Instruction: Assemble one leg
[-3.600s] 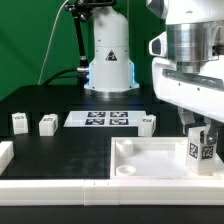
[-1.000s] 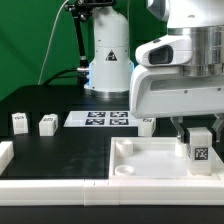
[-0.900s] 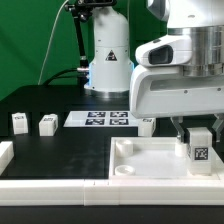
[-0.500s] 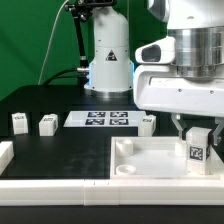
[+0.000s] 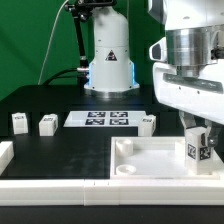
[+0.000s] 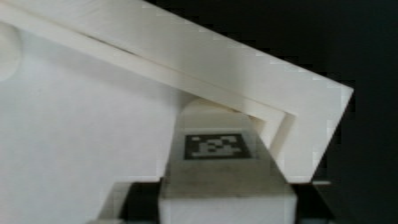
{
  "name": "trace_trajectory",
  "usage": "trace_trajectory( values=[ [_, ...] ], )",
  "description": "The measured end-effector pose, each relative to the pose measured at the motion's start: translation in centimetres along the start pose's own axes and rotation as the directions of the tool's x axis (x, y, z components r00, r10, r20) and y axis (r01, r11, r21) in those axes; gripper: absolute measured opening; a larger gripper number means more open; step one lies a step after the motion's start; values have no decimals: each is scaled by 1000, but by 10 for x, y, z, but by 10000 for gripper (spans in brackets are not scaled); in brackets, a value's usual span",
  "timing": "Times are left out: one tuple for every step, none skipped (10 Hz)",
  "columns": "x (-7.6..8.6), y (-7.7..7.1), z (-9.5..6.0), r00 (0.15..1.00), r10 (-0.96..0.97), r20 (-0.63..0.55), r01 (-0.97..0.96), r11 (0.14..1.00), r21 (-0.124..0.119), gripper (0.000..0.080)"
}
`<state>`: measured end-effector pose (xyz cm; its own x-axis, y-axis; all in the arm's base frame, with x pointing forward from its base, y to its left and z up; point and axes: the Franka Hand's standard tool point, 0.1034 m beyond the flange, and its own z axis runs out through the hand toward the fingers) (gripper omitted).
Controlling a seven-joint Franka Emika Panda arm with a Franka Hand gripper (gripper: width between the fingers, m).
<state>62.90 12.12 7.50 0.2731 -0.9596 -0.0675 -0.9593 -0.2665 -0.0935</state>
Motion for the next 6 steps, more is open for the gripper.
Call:
trace_trajectory(
  values=[
    [0, 0, 0, 1000, 26, 0, -26, 1000, 0, 292],
    [0, 0, 0, 1000, -5, 0, 5, 1000, 0, 292],
    [0, 0, 0, 999, -48, 0, 48, 999, 0, 494],
    [1, -1, 0, 997, -83, 0, 83, 997, -3, 494],
    [-2, -1, 0, 985, -172, 5, 172, 985, -18, 613],
    [-4, -2, 0, 961, -278, 10, 278, 960, -32, 642]
  ],
)
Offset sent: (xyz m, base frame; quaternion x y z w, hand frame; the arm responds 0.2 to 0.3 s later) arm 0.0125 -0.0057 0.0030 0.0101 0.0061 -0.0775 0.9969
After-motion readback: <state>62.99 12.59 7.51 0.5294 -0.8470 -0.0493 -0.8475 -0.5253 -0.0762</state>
